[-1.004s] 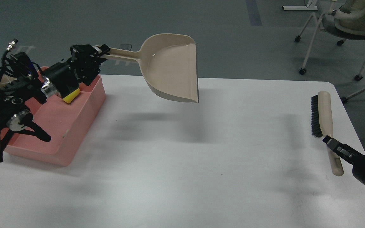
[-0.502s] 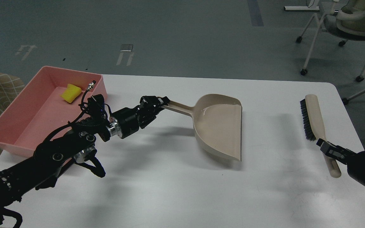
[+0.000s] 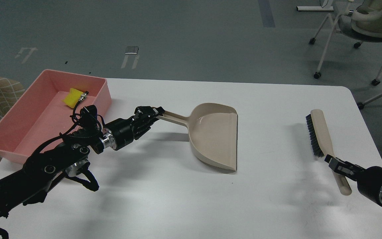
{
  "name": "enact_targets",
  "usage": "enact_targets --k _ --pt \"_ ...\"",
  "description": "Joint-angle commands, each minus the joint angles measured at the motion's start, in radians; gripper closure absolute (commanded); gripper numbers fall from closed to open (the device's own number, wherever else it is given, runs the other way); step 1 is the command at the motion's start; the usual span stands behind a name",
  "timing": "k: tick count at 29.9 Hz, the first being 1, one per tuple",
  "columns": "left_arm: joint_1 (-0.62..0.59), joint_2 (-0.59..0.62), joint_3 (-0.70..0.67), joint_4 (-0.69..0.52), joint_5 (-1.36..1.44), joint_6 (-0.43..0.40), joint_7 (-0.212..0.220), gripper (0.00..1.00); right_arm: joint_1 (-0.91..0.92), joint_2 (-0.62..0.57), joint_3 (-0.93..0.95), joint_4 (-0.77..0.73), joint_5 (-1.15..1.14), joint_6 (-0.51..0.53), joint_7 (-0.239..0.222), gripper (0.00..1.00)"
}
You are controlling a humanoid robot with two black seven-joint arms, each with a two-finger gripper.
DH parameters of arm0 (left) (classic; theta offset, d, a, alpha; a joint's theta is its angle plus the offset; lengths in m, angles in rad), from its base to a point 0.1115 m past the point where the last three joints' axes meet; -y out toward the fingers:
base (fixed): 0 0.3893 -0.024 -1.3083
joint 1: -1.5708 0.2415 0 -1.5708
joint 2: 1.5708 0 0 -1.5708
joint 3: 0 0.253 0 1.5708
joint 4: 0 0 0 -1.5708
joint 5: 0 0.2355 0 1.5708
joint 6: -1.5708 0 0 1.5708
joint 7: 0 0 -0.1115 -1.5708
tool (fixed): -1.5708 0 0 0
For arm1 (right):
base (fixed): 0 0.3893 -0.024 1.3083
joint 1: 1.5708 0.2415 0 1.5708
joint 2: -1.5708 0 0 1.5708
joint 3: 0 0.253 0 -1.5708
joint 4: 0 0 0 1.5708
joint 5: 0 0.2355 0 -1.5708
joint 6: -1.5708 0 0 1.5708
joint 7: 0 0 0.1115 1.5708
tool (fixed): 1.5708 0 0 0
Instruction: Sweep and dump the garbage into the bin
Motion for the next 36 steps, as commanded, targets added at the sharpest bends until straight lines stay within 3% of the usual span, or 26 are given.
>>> enact_targets --k 1,3,5,6,9,11,20,26,34,36 --pt "0.007 0.02 -0.004 -0.009 0.0 -0.001 0.001 1.0 -0.004 0.001 -0.004 -0.001 0.0 0.0 0.004 0.94" --pt "0.006 0.021 -0.007 -0.01 0.0 -0.001 0.005 0.95 -0.004 0.002 -0.005 -0.001 0.0 0.0 0.004 0.94" --pt "0.004 0.023 -0.007 -0.01 -0.002 -0.001 0.007 0.64 -0.001 0.005 -0.007 -0.005 -0.004 0.0 0.002 0.9" --pt "0.004 0.023 -0.007 -0.01 -0.002 -0.001 0.007 0.64 -0.001 0.006 -0.007 -0.005 -0.004 0.0 0.002 0.9" --pt "0.004 0.034 -0.007 -0.01 -0.002 -0.001 0.005 0.51 0.001 0.01 -0.007 -0.008 -0.004 0.0 -0.001 0.79" --pt "0.006 0.035 -0.008 -0.01 -0.005 -0.001 0.007 0.36 0.001 0.013 -0.007 -0.013 -0.006 -0.002 -0.004 0.67" --pt "0.003 0.054 -0.01 -0.01 -0.031 -0.001 0.005 0.24 0.004 0.013 -0.002 -0.015 -0.004 -0.003 -0.004 0.55" --pt "-0.005 0.084 -0.01 -0.013 -0.031 -0.009 0.008 0.24 0.005 0.015 0.001 -0.008 0.002 -0.014 -0.004 0.46" --pt "-0.011 0.149 -0.039 -0.064 -0.032 -0.015 0.005 0.2 0.011 0.021 0.007 0.028 0.003 -0.012 -0.004 0.14" --pt "-0.011 0.162 -0.06 -0.093 -0.032 -0.015 0.005 0.2 0.011 0.01 0.013 0.041 0.004 -0.012 -0.004 0.13"
